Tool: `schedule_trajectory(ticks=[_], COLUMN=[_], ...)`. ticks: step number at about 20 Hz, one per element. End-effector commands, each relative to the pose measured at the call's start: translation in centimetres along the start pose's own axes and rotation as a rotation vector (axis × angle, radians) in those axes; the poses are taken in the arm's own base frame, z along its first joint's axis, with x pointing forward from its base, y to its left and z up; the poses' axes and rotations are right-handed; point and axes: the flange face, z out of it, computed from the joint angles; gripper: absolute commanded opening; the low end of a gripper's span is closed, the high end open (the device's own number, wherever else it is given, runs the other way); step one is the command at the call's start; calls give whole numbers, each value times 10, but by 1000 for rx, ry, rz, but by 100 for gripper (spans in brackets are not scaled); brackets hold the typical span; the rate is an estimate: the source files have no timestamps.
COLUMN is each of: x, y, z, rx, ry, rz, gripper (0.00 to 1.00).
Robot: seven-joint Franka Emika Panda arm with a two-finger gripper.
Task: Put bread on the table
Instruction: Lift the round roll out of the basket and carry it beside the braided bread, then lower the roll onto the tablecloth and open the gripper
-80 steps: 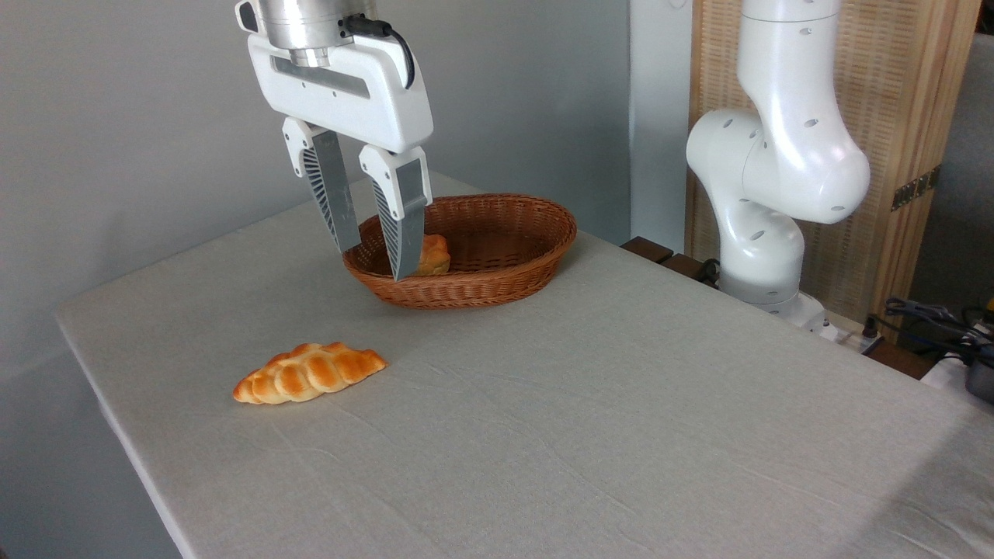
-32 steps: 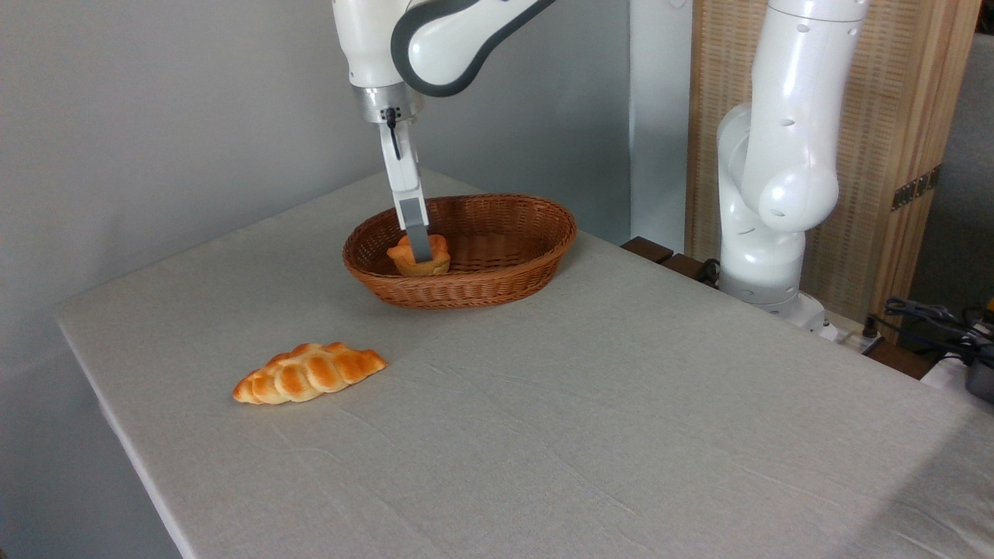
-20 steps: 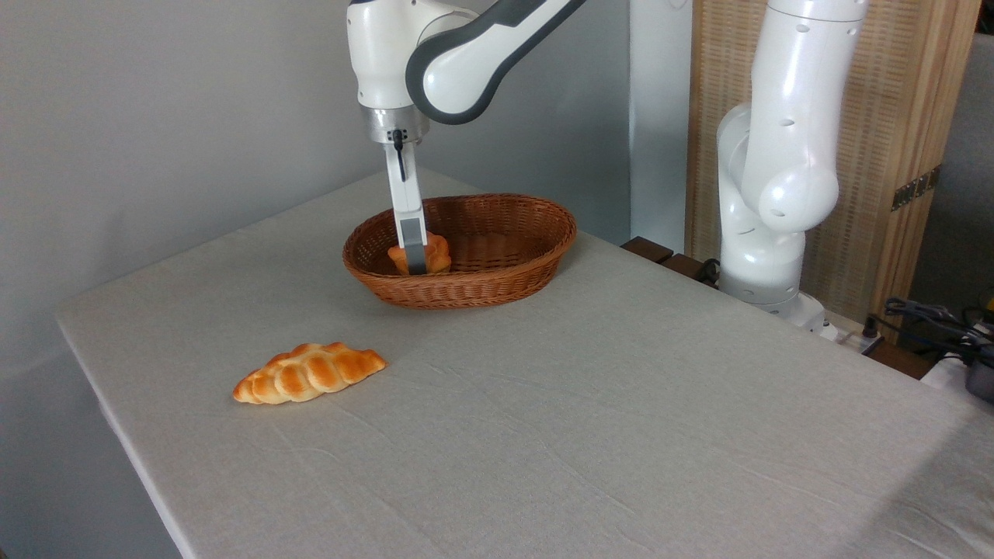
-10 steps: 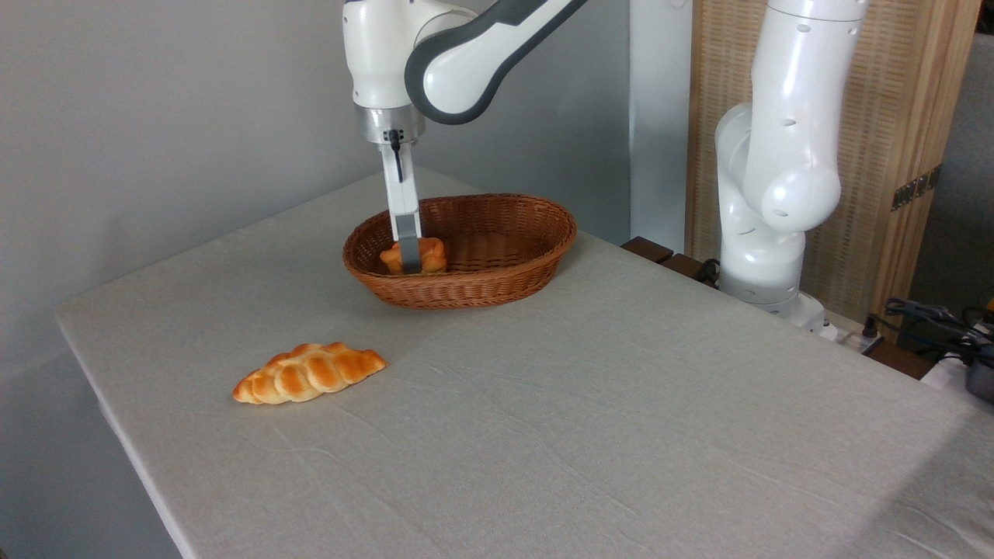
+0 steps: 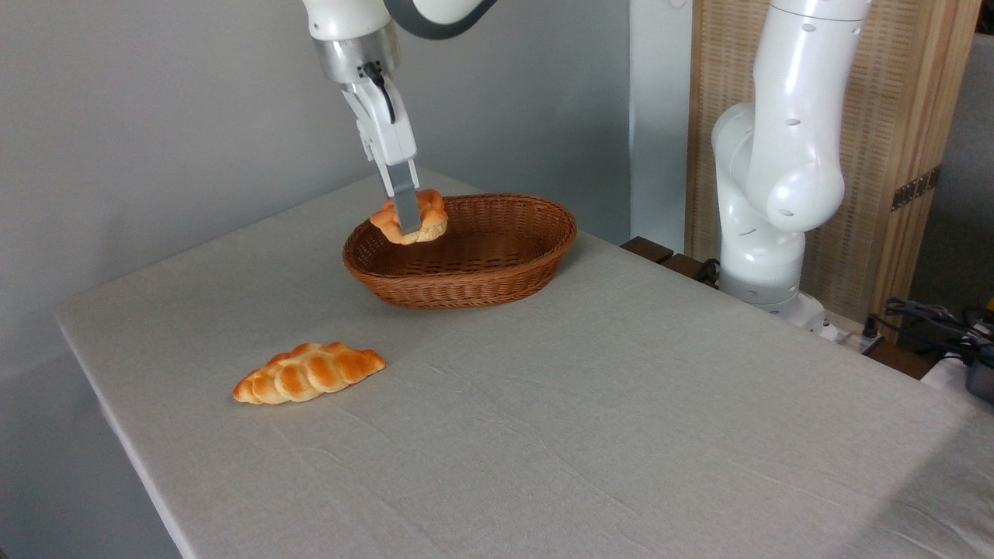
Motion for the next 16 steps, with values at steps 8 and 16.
schedule_trajectory(ticks=[8,16], x=[-62,-56], y=[-131,-168], z=[22,83], rx=[234,285], ry=[-8,-120], rz=[-148,-142], gripper=[62,100])
